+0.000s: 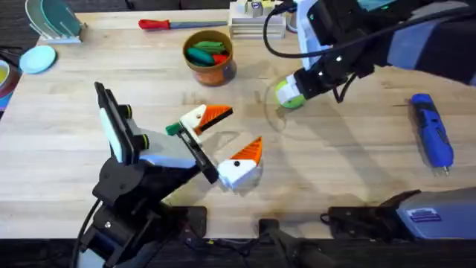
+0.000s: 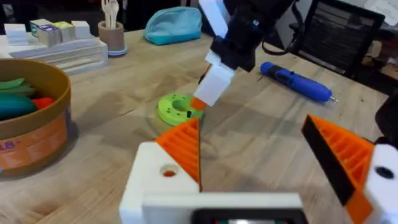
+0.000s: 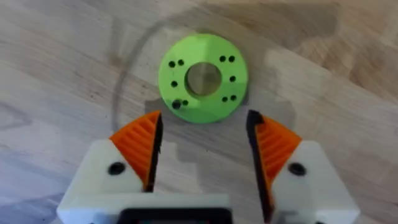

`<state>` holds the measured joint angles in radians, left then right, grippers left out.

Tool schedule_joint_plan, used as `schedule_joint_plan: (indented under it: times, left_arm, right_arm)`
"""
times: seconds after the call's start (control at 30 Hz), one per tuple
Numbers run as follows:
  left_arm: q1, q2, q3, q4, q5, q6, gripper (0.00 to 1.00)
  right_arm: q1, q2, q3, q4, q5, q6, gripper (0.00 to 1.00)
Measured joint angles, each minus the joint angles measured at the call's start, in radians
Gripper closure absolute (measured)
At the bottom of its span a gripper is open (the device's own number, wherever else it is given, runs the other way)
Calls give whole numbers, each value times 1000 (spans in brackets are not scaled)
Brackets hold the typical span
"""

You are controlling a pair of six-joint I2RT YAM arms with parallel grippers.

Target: Pick up the gripper from the table and insert it into the empty holder that is missing its gripper. Then pick up a screw, insert it into the mounting hole, and use the screwdriver to tighten it. Finally, clean up the table by picking up the vegetable and placing it into the bucket.

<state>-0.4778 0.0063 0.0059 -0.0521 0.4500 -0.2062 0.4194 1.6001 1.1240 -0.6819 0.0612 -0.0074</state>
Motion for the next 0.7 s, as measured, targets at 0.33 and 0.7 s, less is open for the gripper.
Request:
schedule_joint_plan:
  times: [0.33,0.7]
  left_arm:
    - [0,0,0,0,0,0,8]
    - [0,0,0,0,0,0,8]
  right_arm:
    - [78,23,0,34,28,-16,352]
    - [85,74,0,52,28,-19,566]
